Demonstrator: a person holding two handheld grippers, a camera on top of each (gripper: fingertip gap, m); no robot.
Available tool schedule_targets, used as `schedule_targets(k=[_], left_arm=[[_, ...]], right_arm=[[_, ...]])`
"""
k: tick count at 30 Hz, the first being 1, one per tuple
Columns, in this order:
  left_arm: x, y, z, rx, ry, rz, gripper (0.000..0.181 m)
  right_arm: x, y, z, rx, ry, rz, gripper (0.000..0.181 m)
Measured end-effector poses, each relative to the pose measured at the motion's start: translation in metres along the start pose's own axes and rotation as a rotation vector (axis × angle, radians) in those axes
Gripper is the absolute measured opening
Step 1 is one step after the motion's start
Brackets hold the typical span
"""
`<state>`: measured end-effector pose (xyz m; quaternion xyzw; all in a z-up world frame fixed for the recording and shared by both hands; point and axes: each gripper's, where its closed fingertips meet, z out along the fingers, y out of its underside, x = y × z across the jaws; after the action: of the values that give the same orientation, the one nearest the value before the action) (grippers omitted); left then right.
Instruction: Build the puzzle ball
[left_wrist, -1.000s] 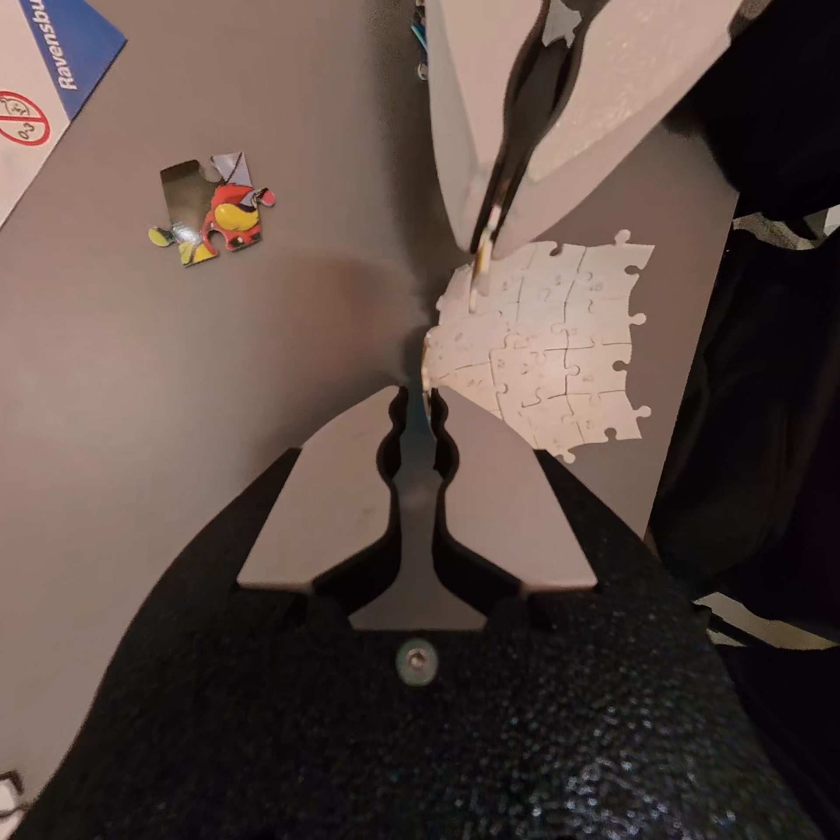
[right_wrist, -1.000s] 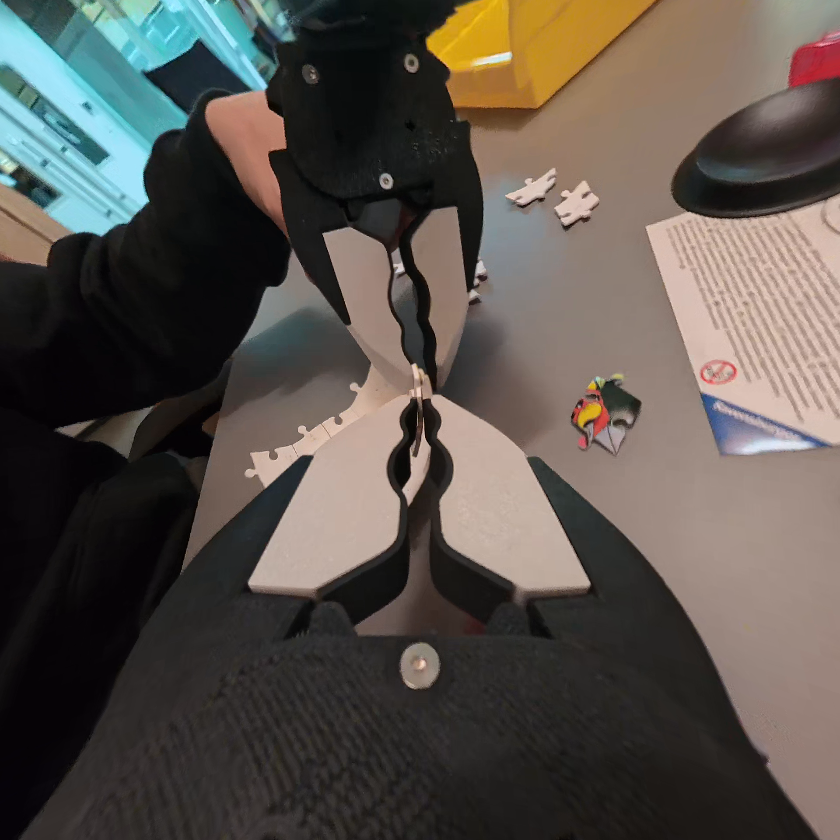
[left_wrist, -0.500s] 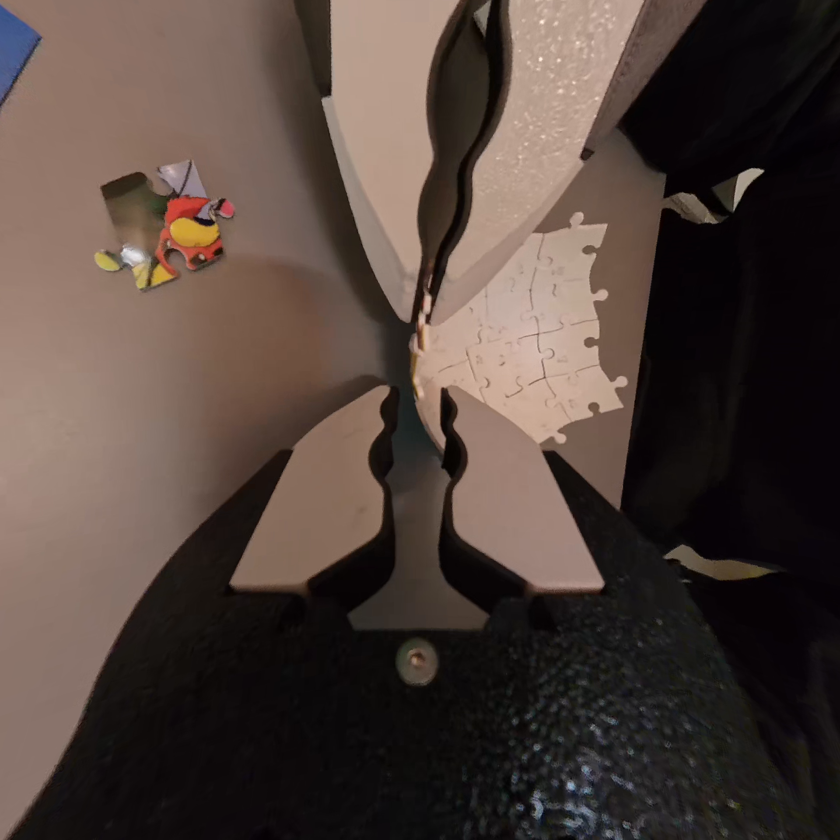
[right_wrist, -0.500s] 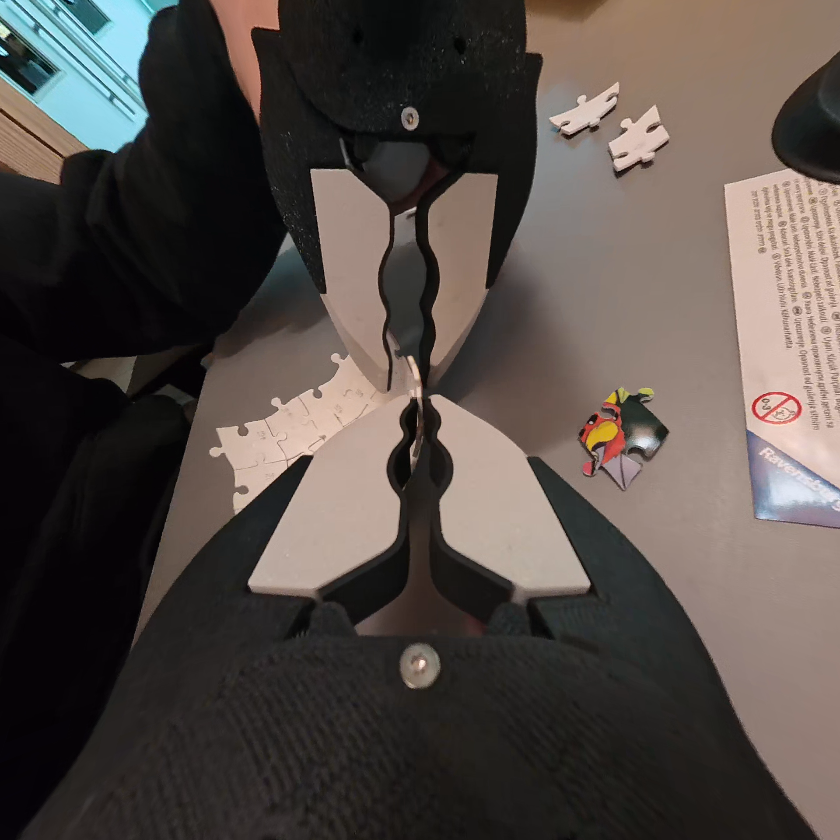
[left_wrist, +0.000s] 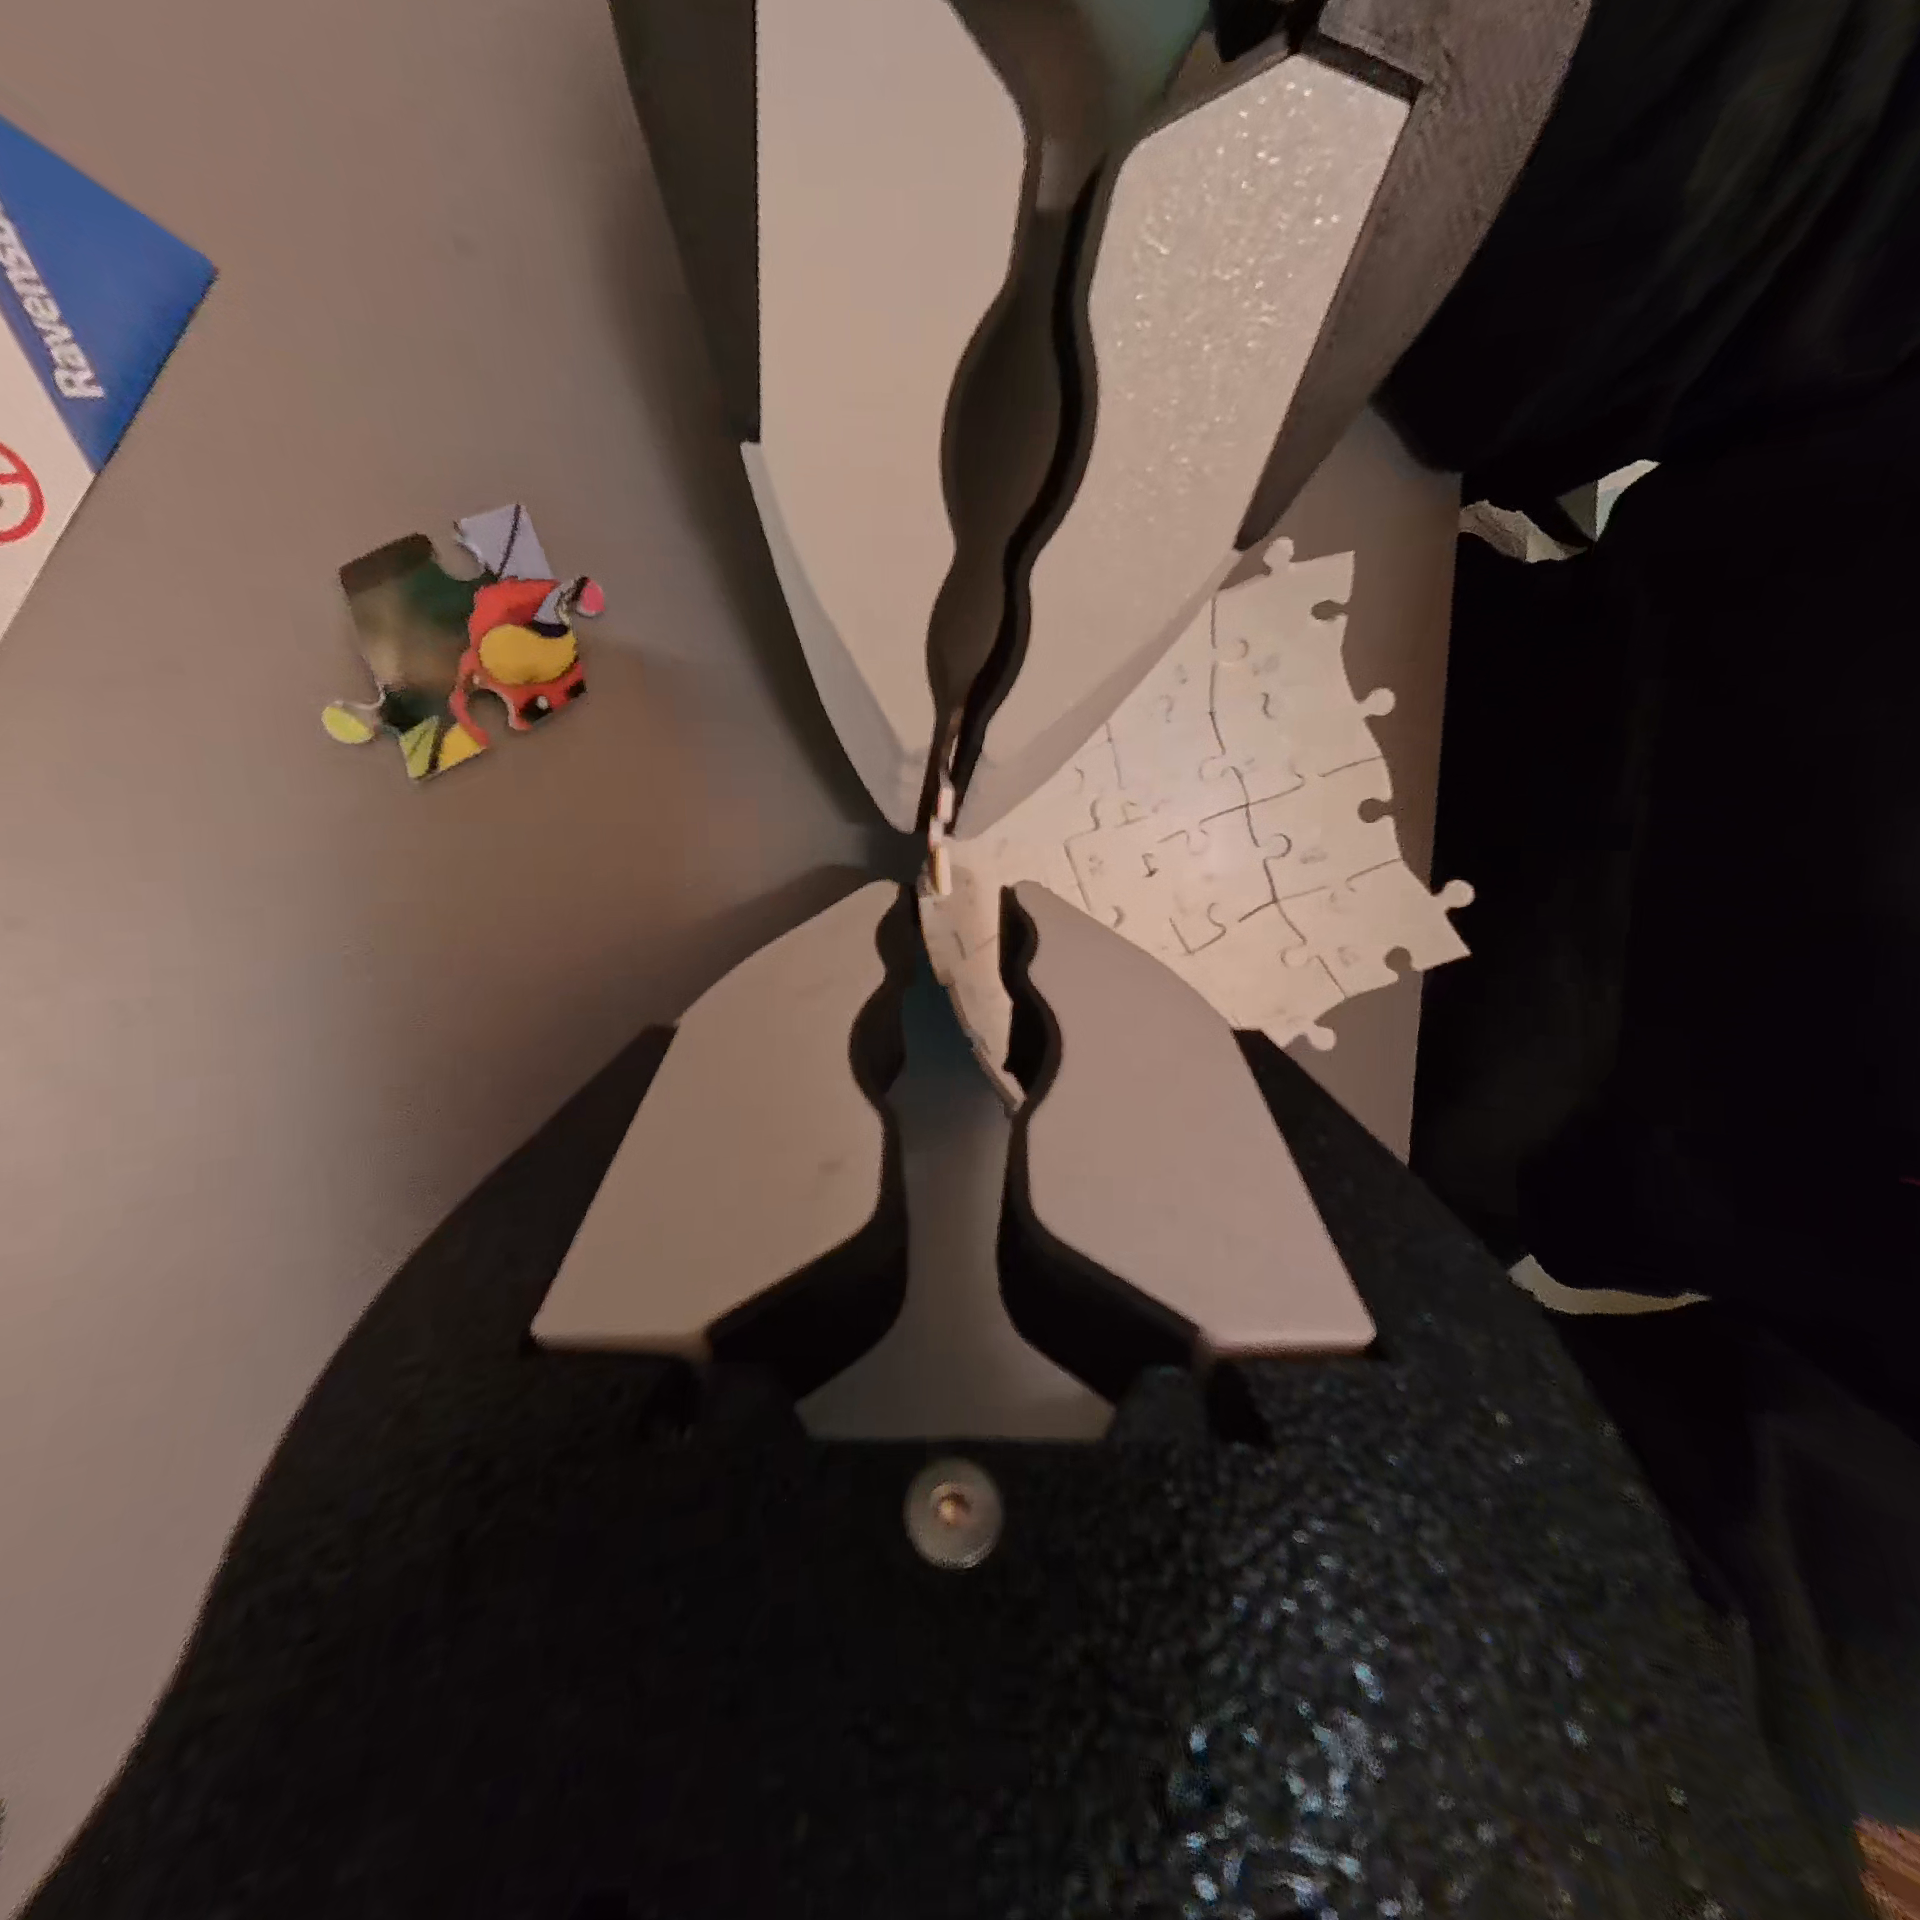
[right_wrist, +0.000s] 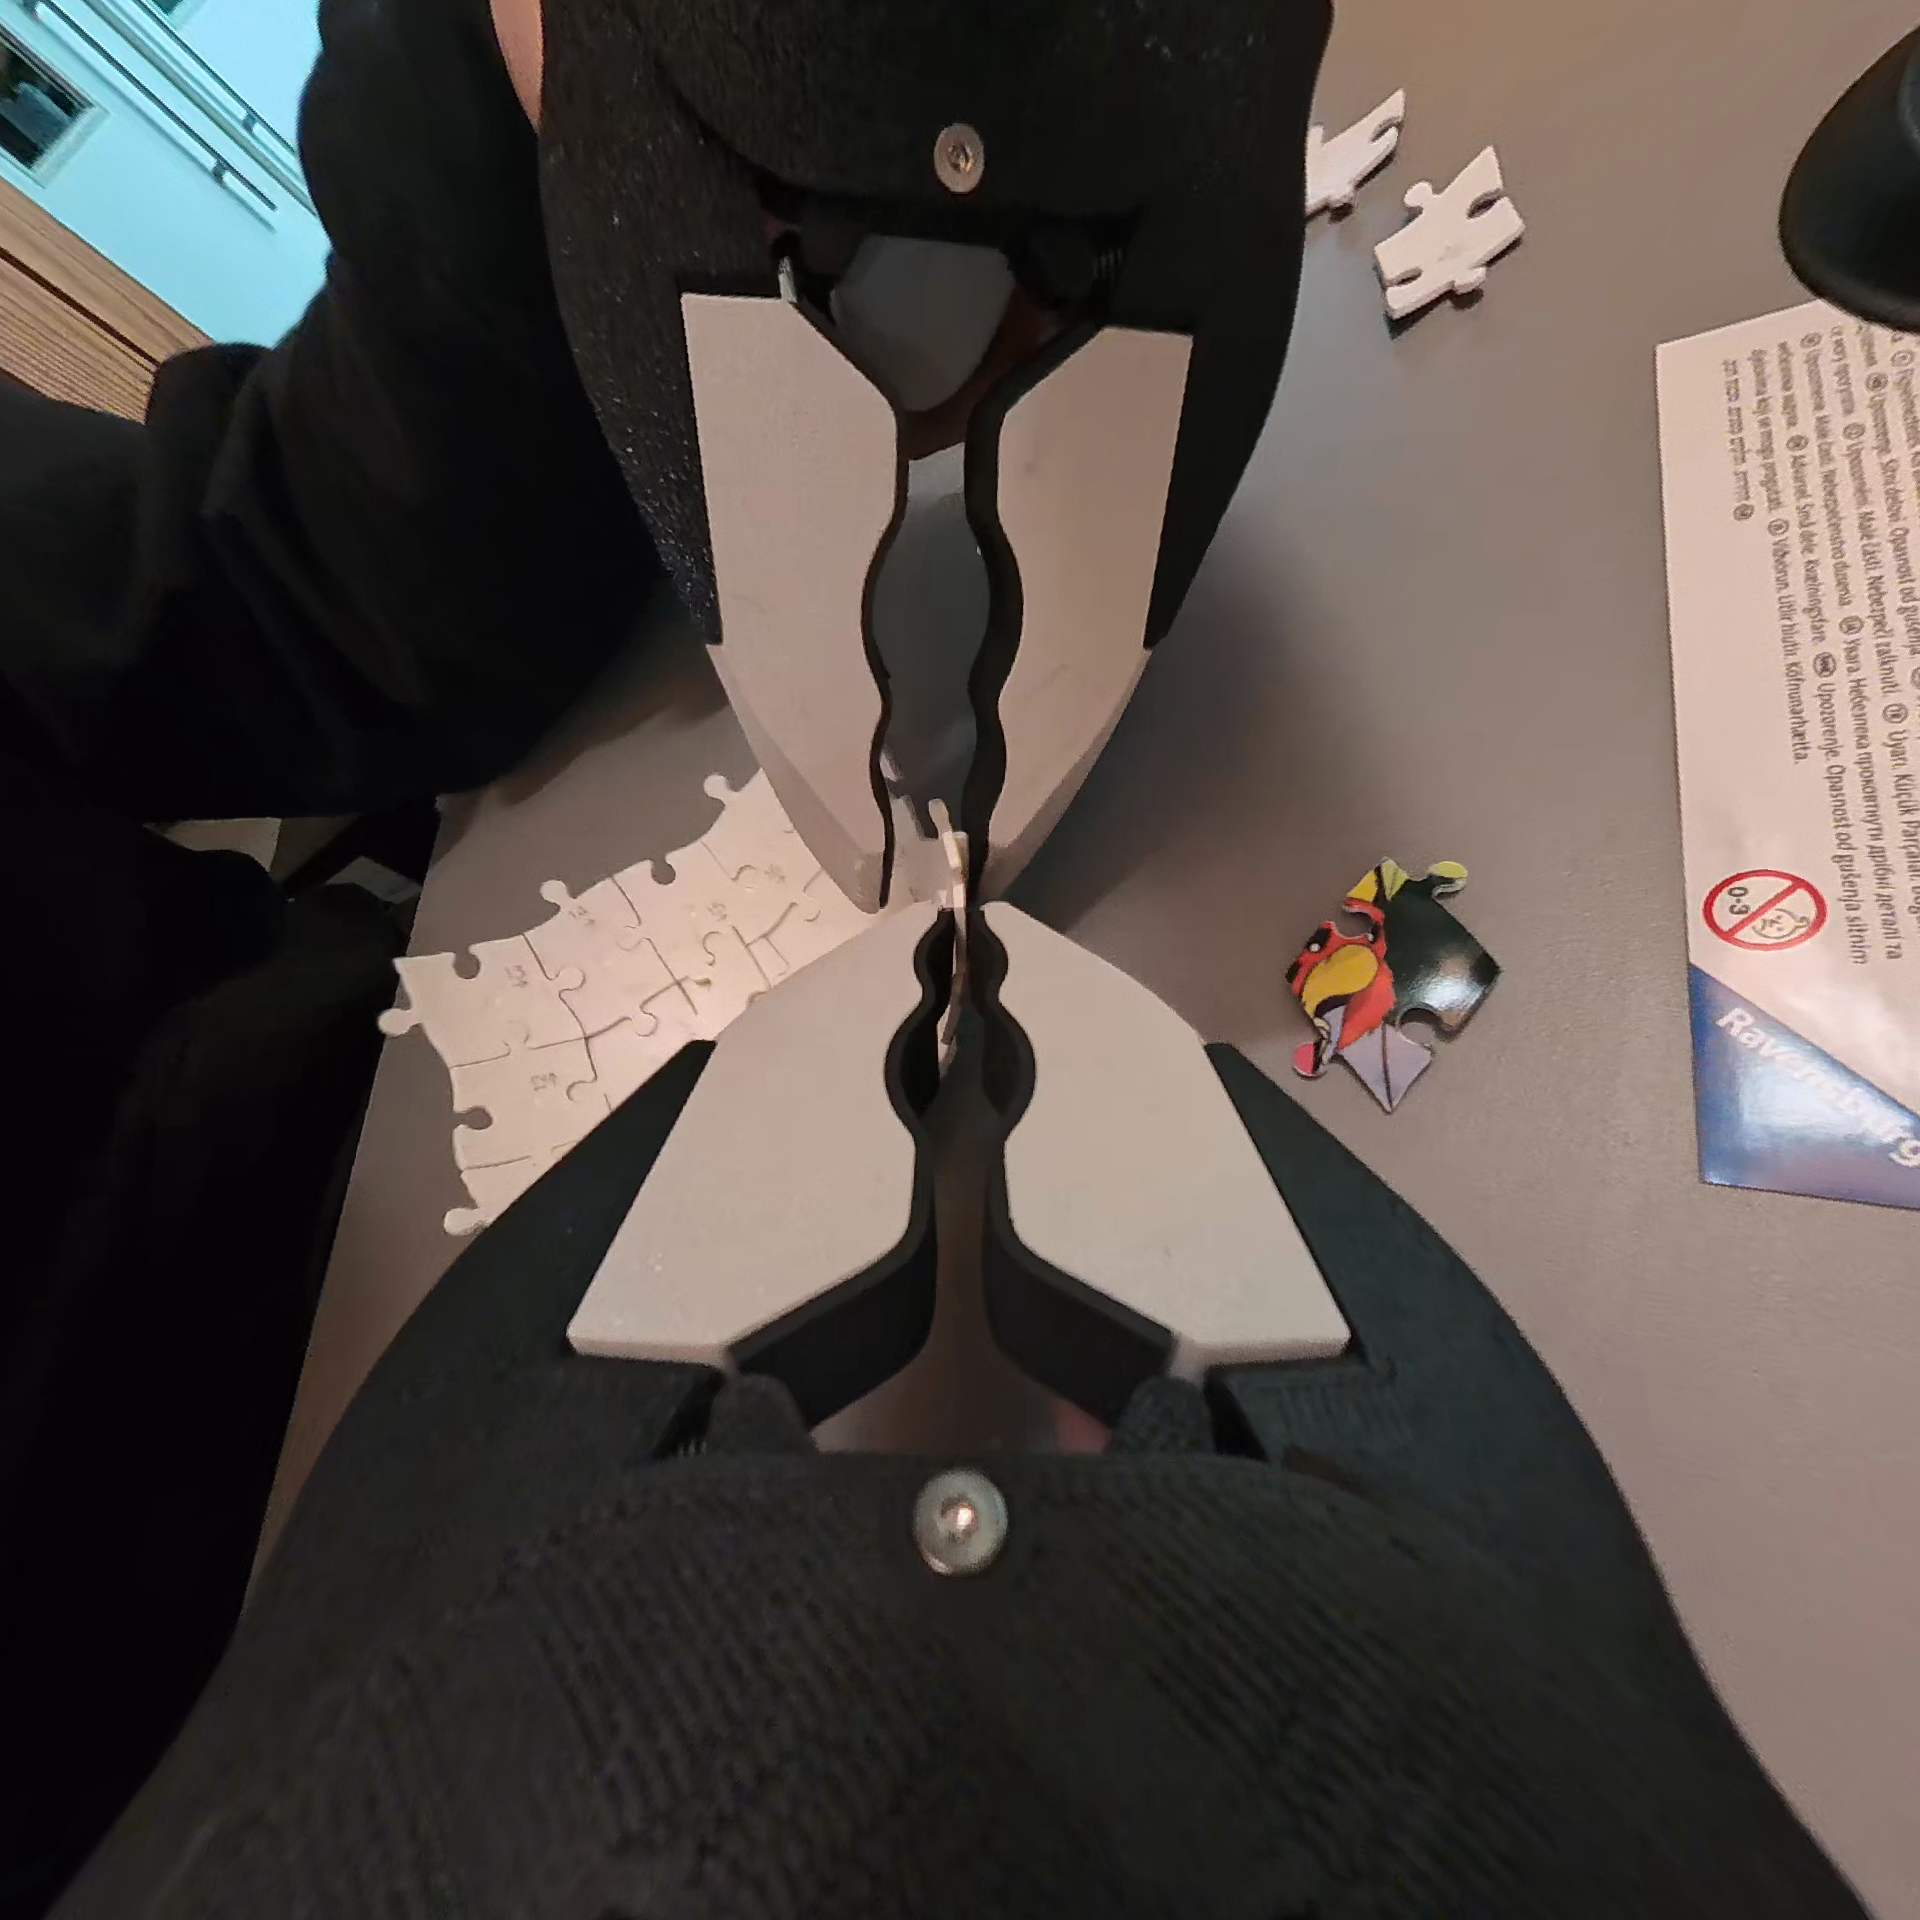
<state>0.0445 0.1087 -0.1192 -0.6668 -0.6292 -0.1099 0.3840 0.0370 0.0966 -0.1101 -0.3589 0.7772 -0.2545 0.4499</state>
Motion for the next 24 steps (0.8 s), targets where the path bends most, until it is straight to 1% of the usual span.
schedule_targets(k=[6,10,16,21,24], left_arm=[[-0.0018,0.0013,0.0021,-0.033,0.009,-0.005,0.015],[-0.0075,0.0033,0.0043,-0.069,-0.031,0.007,0.016],[-0.0075,-0.0041,0.0027,-0.036,-0.013,-0.007,0.016],[-0.0083,-0.0031,0.0047,-0.046,-0.001,-0.032,0.014],[-0.0081,-0.0048,0.0049,-0.054,-0.018,-0.019,0.014]], right_arm=[[0.0018,0.0019,0.0003,0.000,-0.002,0.008,0.003],[0.0025,0.0027,0.0003,-0.003,0.001,0.020,0.003],[0.0043,0.0033,0.0006,-0.003,-0.004,0.042,0.003],[0.0056,0.0029,0.0000,0.006,-0.003,0.055,0.002],[0.0063,0.0031,0.0001,0.008,-0.004,0.062,0.003]])
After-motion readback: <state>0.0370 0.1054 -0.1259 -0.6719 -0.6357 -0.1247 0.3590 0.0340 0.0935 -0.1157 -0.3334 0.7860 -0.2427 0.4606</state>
